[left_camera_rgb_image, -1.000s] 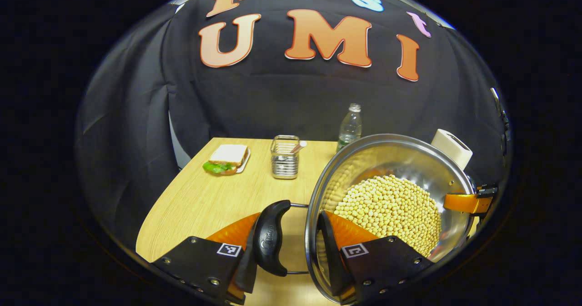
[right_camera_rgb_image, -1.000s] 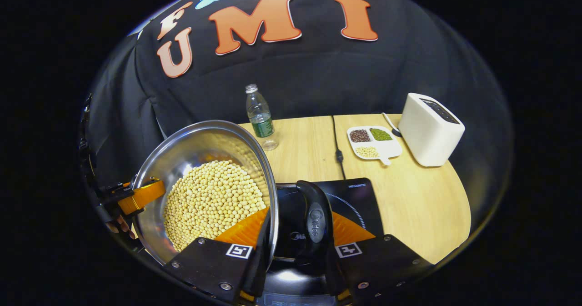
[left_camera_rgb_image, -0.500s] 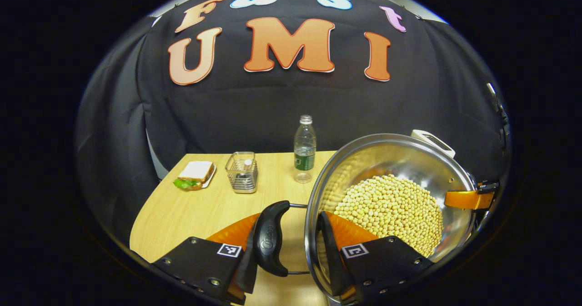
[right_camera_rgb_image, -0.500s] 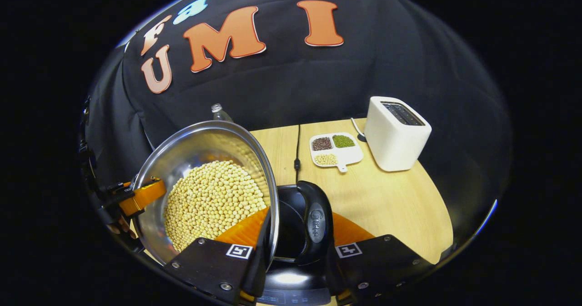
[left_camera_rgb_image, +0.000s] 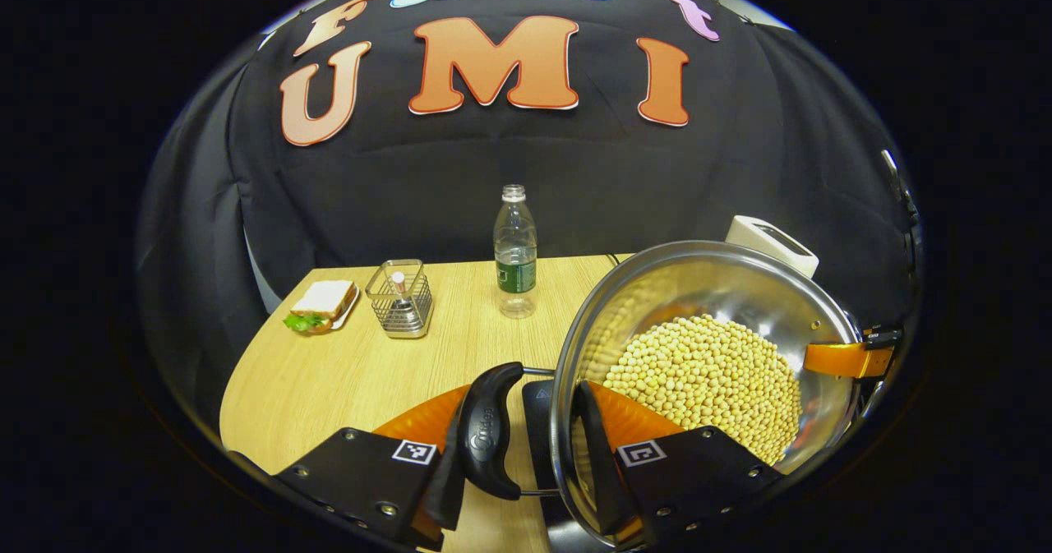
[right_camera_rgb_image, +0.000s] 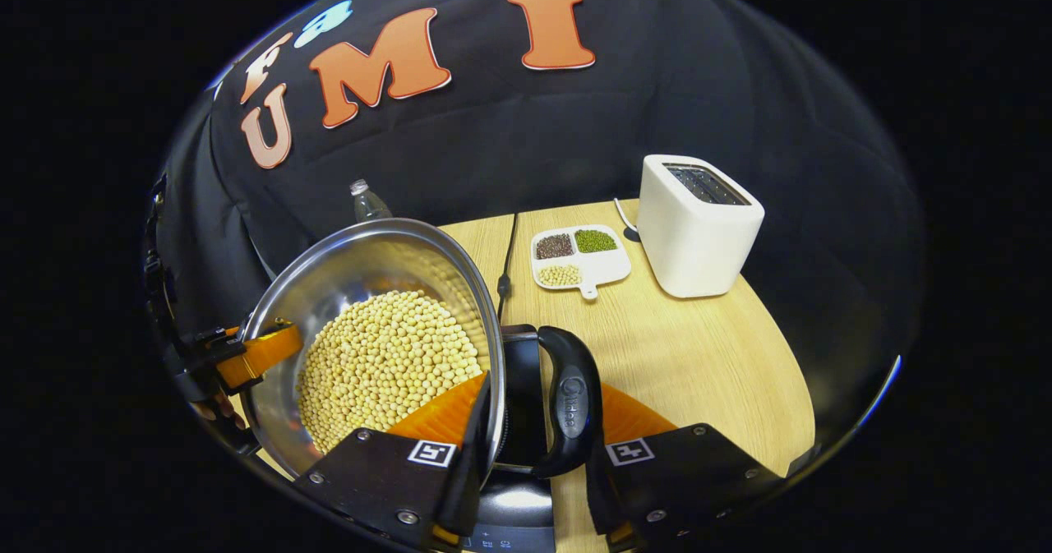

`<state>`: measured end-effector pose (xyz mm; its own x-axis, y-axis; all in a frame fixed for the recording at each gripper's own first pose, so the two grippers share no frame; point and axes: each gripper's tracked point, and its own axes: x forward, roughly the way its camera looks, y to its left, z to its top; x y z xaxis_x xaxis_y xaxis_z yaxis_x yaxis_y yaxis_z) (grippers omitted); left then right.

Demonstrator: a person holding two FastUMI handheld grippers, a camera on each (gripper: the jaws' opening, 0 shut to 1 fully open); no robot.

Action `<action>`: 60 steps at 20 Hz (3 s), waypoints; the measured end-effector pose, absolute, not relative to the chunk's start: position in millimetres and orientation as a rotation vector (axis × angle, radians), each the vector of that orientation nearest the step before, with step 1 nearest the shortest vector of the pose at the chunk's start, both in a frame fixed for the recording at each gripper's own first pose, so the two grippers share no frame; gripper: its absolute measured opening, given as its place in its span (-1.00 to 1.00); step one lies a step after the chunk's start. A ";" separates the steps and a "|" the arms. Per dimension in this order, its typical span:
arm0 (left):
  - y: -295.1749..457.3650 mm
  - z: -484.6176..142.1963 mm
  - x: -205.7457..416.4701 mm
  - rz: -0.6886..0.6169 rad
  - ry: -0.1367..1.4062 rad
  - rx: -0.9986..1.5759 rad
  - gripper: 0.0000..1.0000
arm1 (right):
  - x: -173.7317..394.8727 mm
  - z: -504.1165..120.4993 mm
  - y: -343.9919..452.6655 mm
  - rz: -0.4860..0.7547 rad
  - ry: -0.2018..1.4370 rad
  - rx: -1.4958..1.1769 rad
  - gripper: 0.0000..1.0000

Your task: First push the handle of the pot to place it horizontally, then grasp the pot with both hands and set it on the induction cooktop.

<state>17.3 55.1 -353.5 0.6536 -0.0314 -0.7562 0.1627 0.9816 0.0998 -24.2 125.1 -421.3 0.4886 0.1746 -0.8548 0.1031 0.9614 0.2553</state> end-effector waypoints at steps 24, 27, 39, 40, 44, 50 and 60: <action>54.0 -382.2 -7.6 -0.077 1.031 0.166 0.29 | -35.4 -475.6 135.0 0.048 1.202 0.320 0.05; 53.9 -381.0 -13.8 -0.080 1.039 0.161 0.34 | -33.5 -474.3 134.8 0.090 1.180 0.317 0.16; 58.8 -220.6 40.6 -0.008 0.587 0.181 0.58 | 13.4 -331.6 95.7 0.140 0.747 0.112 0.88; 57.4 -199.3 42.9 -0.001 0.538 0.173 0.58 | 15.9 -307.9 96.9 0.153 0.694 0.114 0.88; 48.8 -105.2 48.0 0.003 0.345 0.098 0.58 | 20.5 -217.3 93.2 0.191 0.475 0.106 0.87; 62.7 -6.1 35.0 0.017 0.181 0.056 0.53 | 11.4 -127.1 73.7 0.186 0.297 0.087 0.87; 98.4 116.0 -1.1 0.073 -0.025 0.050 0.51 | 6.7 -51.7 49.3 0.172 0.093 0.127 0.87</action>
<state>-1.1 98.4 116.0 0.9970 0.0724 0.0269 -0.0736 0.9961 0.0493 6.7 49.3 -51.7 0.9809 0.1766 -0.0812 -0.1648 0.9772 0.1340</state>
